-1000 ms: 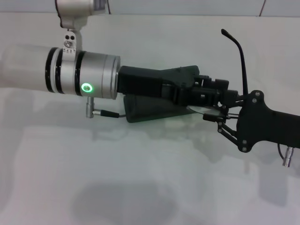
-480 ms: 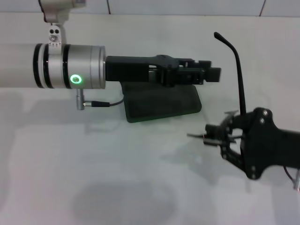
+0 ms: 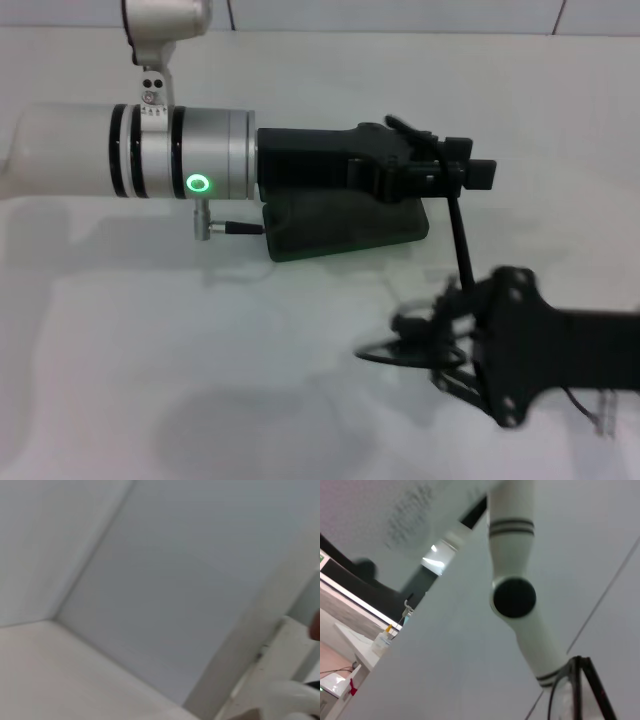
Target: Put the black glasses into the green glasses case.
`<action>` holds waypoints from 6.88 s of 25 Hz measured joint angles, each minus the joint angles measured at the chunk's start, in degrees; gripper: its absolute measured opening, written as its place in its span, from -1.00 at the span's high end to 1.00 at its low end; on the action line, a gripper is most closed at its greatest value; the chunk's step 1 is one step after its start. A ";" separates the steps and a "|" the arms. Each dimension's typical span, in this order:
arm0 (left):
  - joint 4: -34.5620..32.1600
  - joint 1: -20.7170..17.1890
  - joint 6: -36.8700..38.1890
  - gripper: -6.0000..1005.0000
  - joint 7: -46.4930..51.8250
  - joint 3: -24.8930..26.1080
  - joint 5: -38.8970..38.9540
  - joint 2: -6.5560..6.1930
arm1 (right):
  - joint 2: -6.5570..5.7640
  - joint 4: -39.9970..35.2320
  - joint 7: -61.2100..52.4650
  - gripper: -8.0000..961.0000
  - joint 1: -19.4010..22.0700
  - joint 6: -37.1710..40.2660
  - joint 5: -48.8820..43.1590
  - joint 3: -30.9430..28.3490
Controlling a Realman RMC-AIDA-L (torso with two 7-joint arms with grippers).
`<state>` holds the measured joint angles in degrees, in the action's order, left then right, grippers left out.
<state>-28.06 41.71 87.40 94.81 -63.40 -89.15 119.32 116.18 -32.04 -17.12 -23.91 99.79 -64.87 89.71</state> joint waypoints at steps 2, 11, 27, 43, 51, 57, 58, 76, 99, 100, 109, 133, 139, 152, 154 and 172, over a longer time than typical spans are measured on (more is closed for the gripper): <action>-0.74 -0.26 2.01 -0.12 -1.23 0.14 0.69 0.16 | 0.01 4.36 -0.84 0.74 -3.10 -2.57 3.49 2.52; -1.03 -1.11 6.40 -0.12 -5.67 -0.04 1.21 0.12 | 0.01 9.27 -2.15 0.74 -5.06 -8.13 11.00 3.82; -0.55 -5.98 1.69 -0.12 -11.89 11.92 3.71 0.16 | -0.01 4.28 -2.13 0.74 -3.62 -29.13 15.25 6.09; -0.54 -6.77 0.04 -0.12 -12.97 11.82 4.13 0.10 | 0.00 -18.59 -7.40 0.68 -4.29 -76.41 17.13 31.67; -0.50 -6.94 -0.13 -0.12 -12.98 11.77 4.08 0.22 | 0.01 -18.95 -7.27 0.59 -4.34 -76.50 17.09 32.98; -0.14 -6.92 -0.13 -0.12 -12.98 11.81 4.07 0.22 | 0.00 -19.26 -7.54 0.53 -3.89 -75.93 17.43 32.63; -0.03 -6.93 -0.13 -0.12 -12.99 11.82 4.07 0.22 | -0.01 -19.54 -7.72 0.52 -3.42 -75.22 17.47 32.46; 0.95 -6.32 -2.95 -0.12 -12.79 11.75 4.01 0.22 | -0.23 -16.21 -17.96 0.44 -3.94 -65.97 17.15 23.39; 0.90 -6.42 -3.12 -0.12 -12.89 11.72 3.20 -0.14 | -0.28 -10.03 -36.86 0.44 -12.39 -64.07 10.36 28.95; 0.88 -6.43 -3.12 -0.12 -12.90 11.72 3.20 -0.16 | -0.28 -10.68 -36.72 0.44 -11.68 -64.03 10.35 28.53; 0.61 -7.20 -4.85 -0.12 -12.47 11.83 3.05 -0.88 | -1.93 -17.78 -36.55 0.44 -1.26 -53.08 7.02 20.23; -0.14 4.88 -30.73 -0.12 5.76 11.63 -25.35 0.19 | -2.98 -4.81 -45.87 -0.50 0.69 -15.82 -16.25 -9.80; -0.65 4.50 -30.43 -0.12 7.99 9.86 -27.33 0.05 | -3.24 -4.86 -45.92 -0.51 0.49 -15.92 -16.32 -9.84; -3.21 1.98 -24.56 -0.07 9.56 3.49 -28.27 0.33 | -3.19 -4.30 -45.96 -0.51 -0.17 -18.20 -16.83 -9.79; -3.42 1.47 -24.62 -0.06 9.53 1.95 -28.38 0.42 | -3.12 -4.29 -45.96 -0.51 -0.30 -18.36 -17.53 -9.80; -10.25 -15.10 9.79 -0.04 -24.38 1.69 8.01 -2.71 | -2.59 -7.60 -42.75 -0.51 0.17 -9.77 -17.57 -12.31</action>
<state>-38.31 26.61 97.19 70.43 -61.71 -81.14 116.61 113.59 -39.64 -59.87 -23.75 90.03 -82.44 77.40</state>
